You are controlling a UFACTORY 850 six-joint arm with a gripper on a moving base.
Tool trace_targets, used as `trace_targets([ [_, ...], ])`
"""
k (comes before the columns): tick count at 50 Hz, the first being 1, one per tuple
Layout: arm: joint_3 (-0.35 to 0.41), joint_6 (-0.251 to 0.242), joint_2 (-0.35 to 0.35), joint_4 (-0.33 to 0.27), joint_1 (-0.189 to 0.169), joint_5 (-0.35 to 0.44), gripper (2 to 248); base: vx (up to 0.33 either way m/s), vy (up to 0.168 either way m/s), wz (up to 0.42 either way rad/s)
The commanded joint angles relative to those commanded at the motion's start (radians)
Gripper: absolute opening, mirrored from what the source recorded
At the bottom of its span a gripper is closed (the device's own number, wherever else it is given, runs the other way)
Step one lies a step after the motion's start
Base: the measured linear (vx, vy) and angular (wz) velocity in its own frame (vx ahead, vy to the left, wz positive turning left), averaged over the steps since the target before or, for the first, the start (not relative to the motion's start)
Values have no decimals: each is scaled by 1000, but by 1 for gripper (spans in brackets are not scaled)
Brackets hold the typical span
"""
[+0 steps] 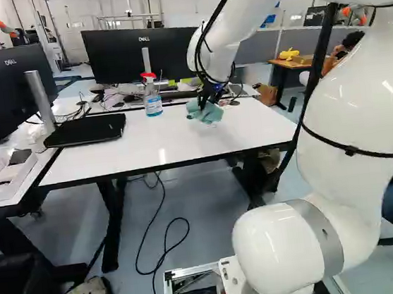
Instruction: Clean the table with the green towel
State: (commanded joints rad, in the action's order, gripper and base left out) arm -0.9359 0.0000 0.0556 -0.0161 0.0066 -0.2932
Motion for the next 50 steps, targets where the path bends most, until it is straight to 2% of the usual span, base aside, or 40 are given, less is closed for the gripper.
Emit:
trace_targets([
  [16, -32, 0, 67, 0, -42, 69, 56, 0, 0, 0],
  [50, -29, 0, 144, 0, -43, 217, 56, 0, 0, 0],
])
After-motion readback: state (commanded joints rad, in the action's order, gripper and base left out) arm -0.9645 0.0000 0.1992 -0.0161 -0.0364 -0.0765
